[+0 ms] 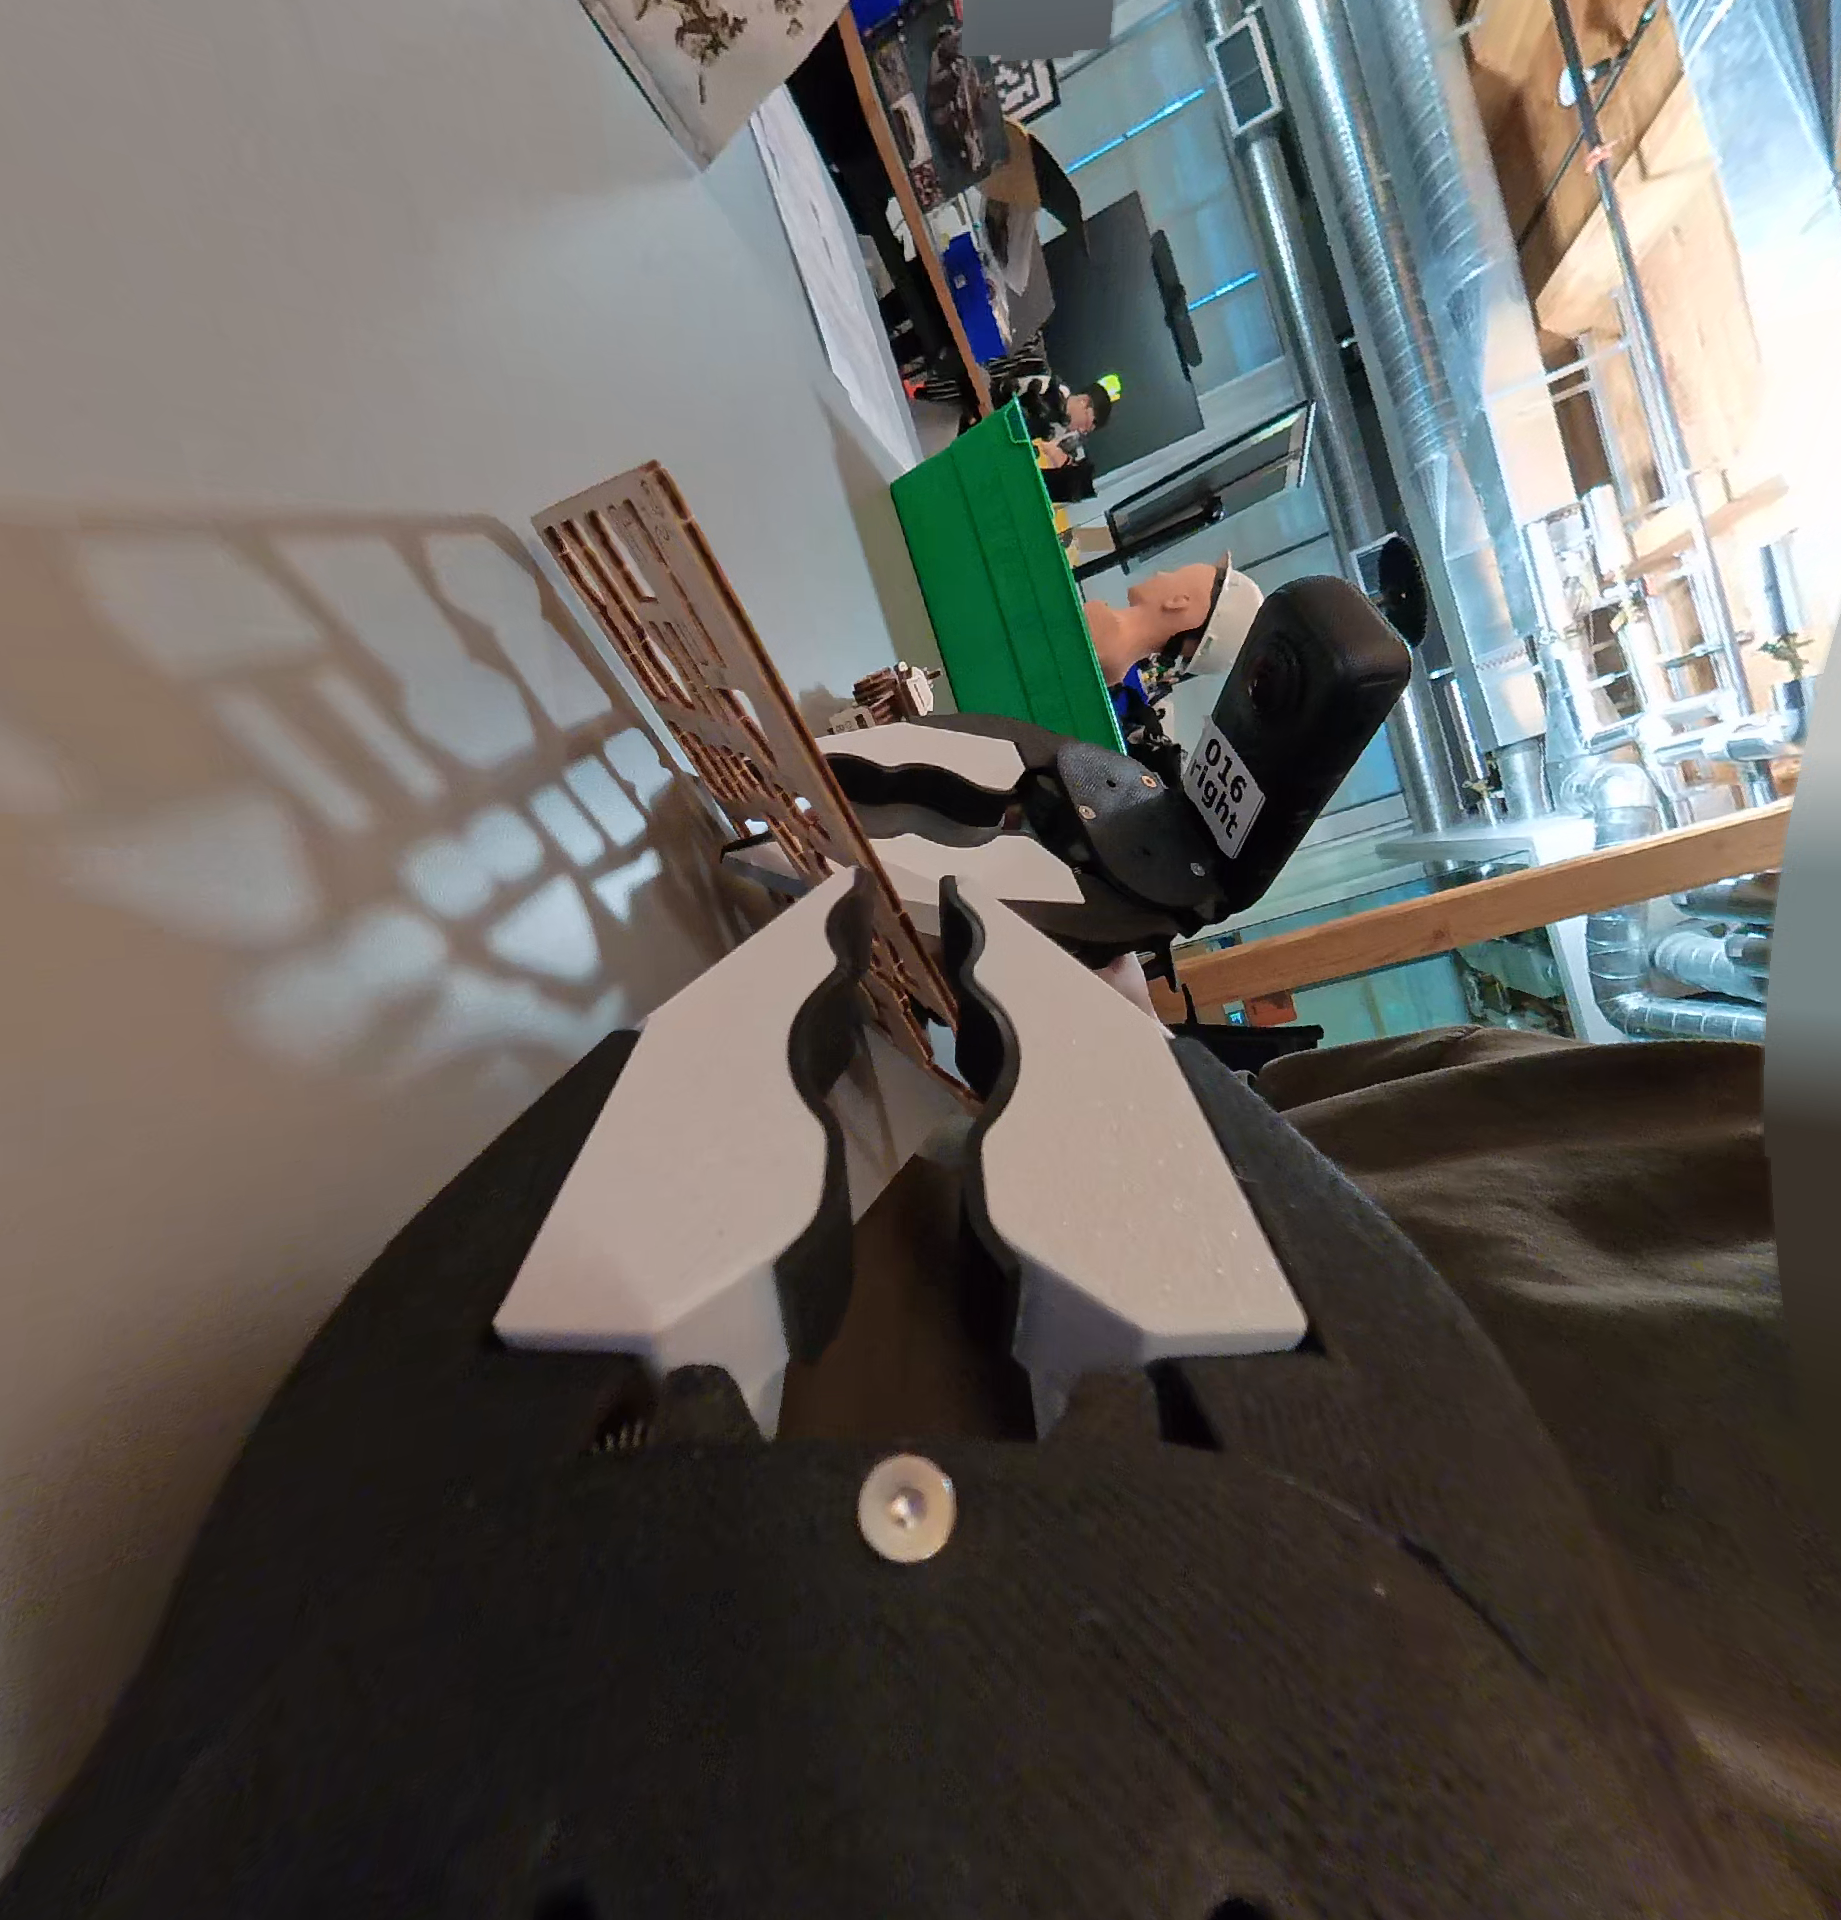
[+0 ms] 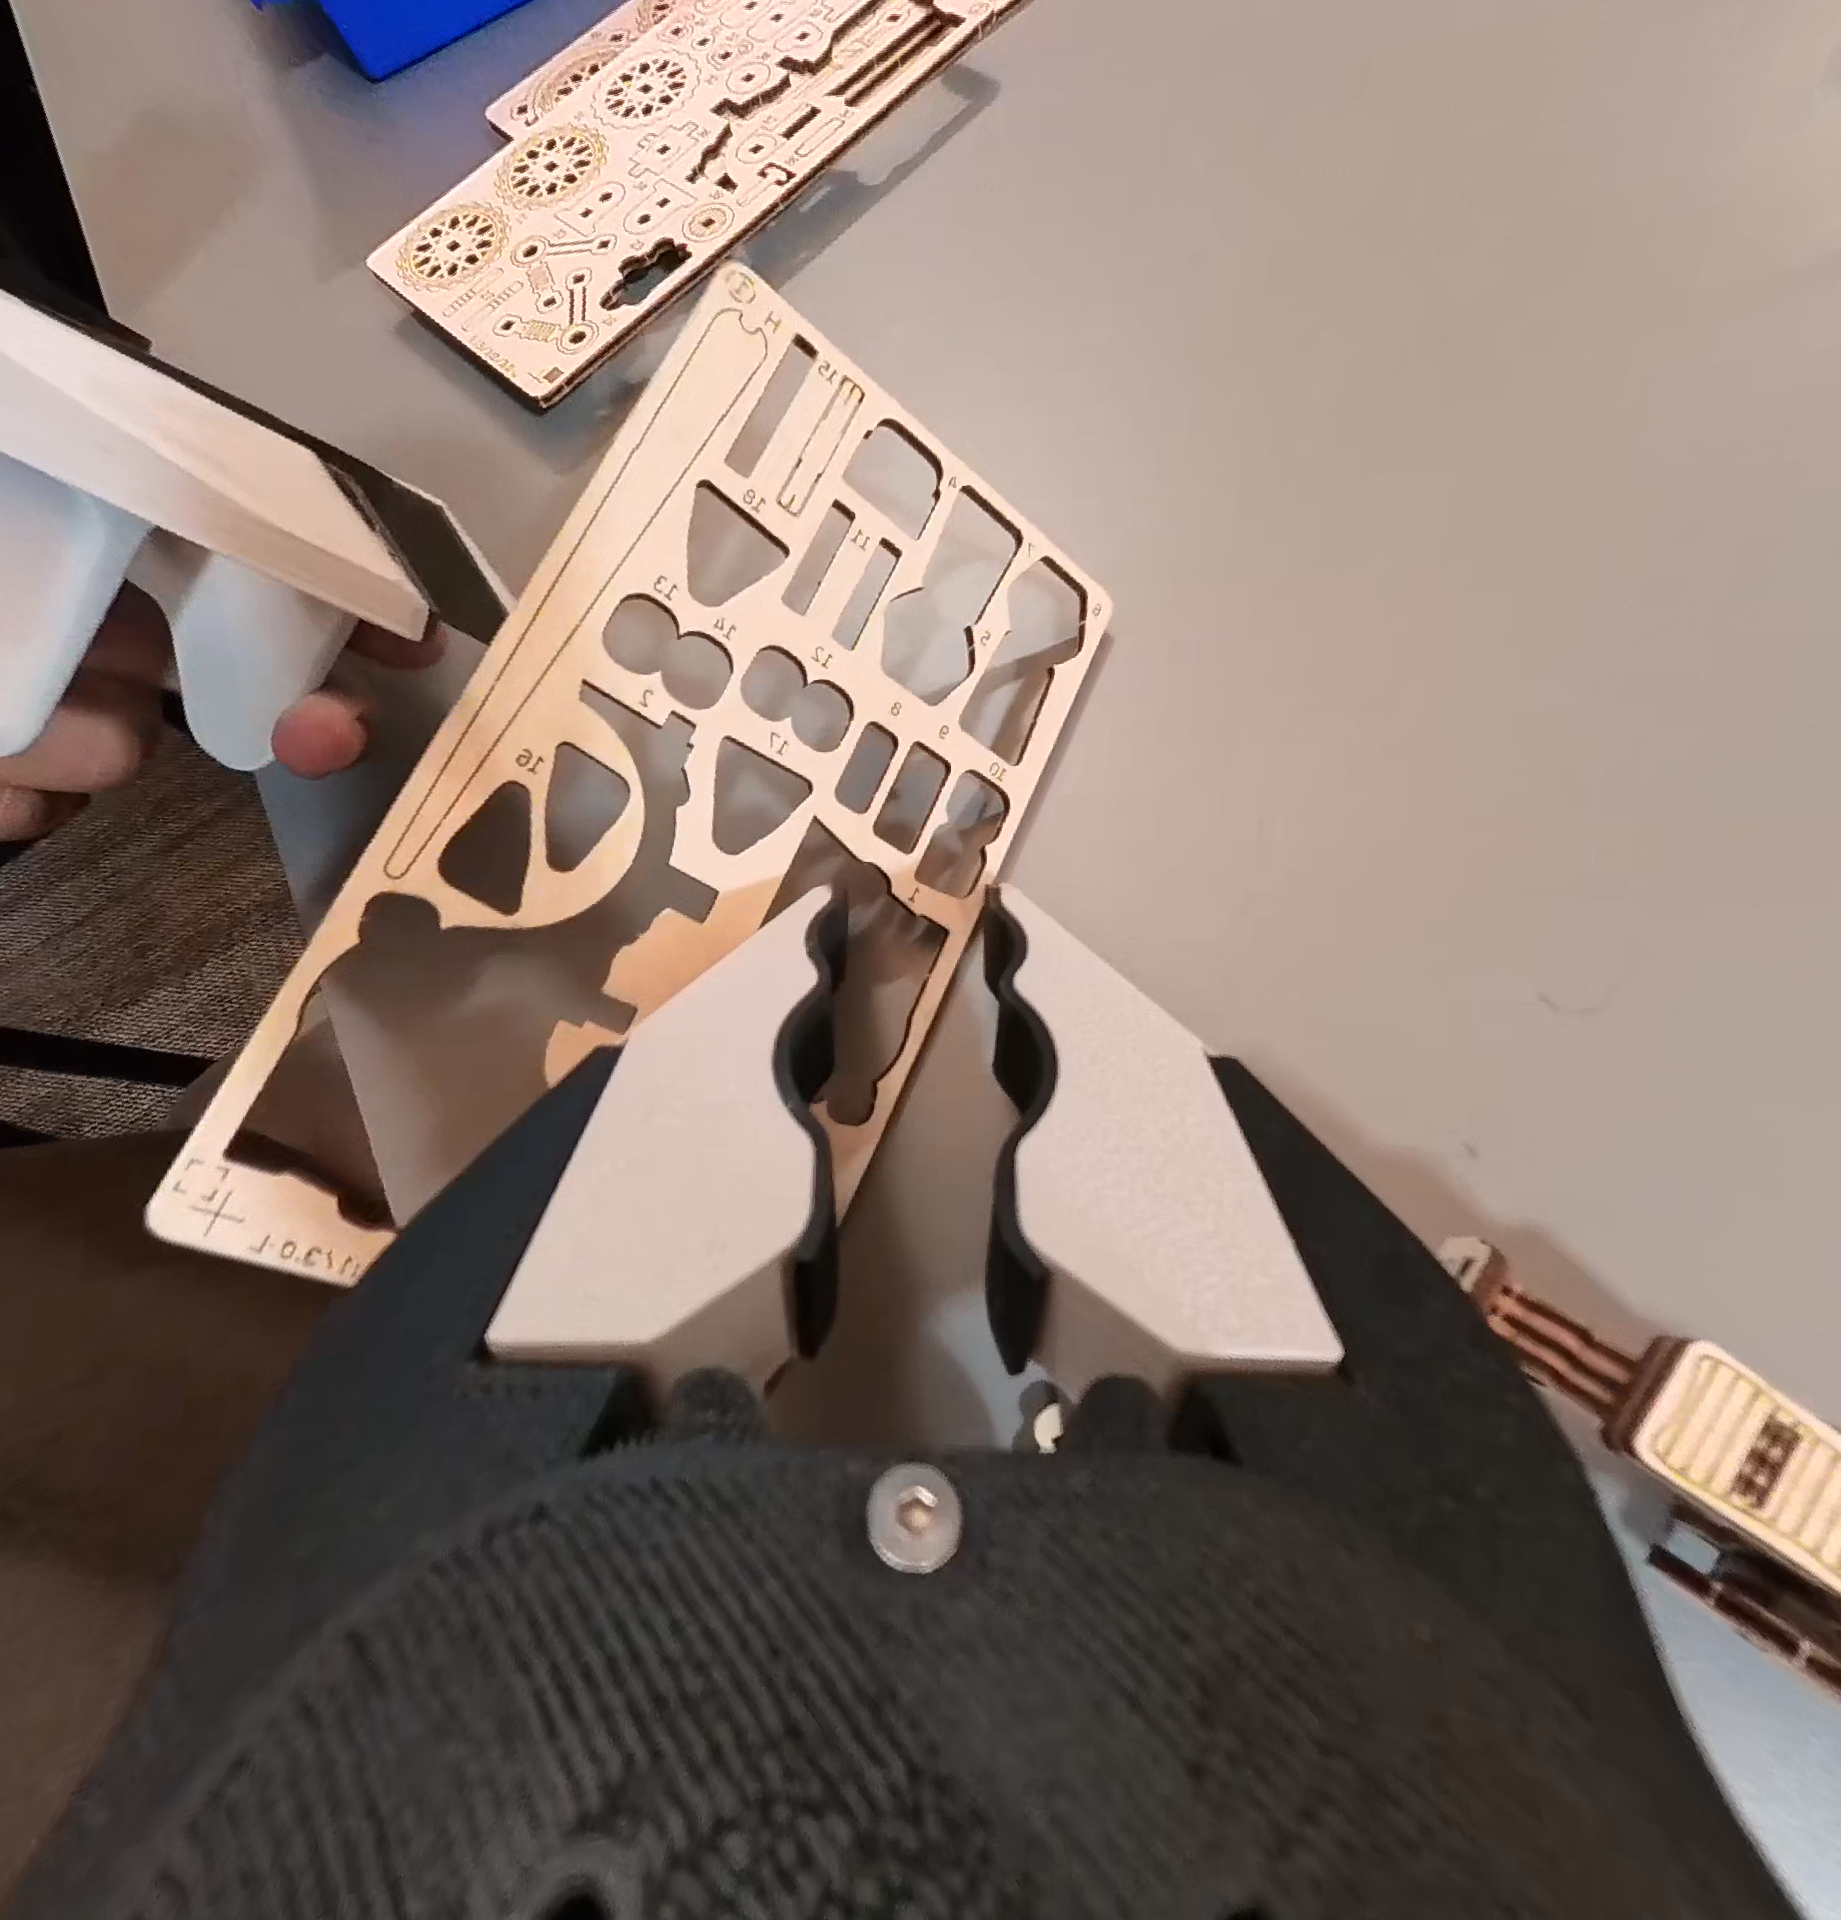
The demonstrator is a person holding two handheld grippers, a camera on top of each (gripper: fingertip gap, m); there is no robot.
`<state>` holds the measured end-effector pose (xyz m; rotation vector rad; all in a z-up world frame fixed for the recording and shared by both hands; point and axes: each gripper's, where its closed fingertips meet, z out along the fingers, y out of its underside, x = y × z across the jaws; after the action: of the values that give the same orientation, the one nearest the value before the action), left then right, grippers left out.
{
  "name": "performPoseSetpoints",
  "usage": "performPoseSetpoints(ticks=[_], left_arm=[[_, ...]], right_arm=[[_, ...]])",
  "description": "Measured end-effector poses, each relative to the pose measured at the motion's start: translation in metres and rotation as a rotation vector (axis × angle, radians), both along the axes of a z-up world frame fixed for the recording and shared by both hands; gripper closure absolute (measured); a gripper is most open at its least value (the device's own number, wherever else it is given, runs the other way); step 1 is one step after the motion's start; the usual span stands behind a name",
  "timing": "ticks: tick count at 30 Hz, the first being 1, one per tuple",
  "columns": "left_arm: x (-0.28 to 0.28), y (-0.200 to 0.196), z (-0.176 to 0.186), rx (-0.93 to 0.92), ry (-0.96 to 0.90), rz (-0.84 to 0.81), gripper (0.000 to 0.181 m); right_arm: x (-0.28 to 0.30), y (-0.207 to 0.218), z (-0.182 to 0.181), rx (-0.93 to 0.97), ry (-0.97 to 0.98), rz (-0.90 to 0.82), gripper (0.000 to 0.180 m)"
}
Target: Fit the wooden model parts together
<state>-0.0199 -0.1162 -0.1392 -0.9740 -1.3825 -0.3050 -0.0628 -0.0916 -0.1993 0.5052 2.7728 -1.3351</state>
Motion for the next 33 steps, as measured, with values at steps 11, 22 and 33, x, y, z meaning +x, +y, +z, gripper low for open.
performPoseSetpoints(ticks=[11,22,33], left_arm=[[0.004,0.012,-0.014,-0.095,-0.025,-0.063,0.166],[-0.001,0.002,-0.012,-0.142,0.008,-0.006,0.174],[-0.006,-0.019,0.005,-0.028,0.053,0.085,0.181]], right_arm=[[0.012,-0.004,0.006,-0.051,-0.062,0.041,0.163],[0.009,-0.007,0.024,-0.163,-0.073,0.040,0.159],[-0.008,-0.001,0.077,-0.470,-0.200,-0.001,0.153]])
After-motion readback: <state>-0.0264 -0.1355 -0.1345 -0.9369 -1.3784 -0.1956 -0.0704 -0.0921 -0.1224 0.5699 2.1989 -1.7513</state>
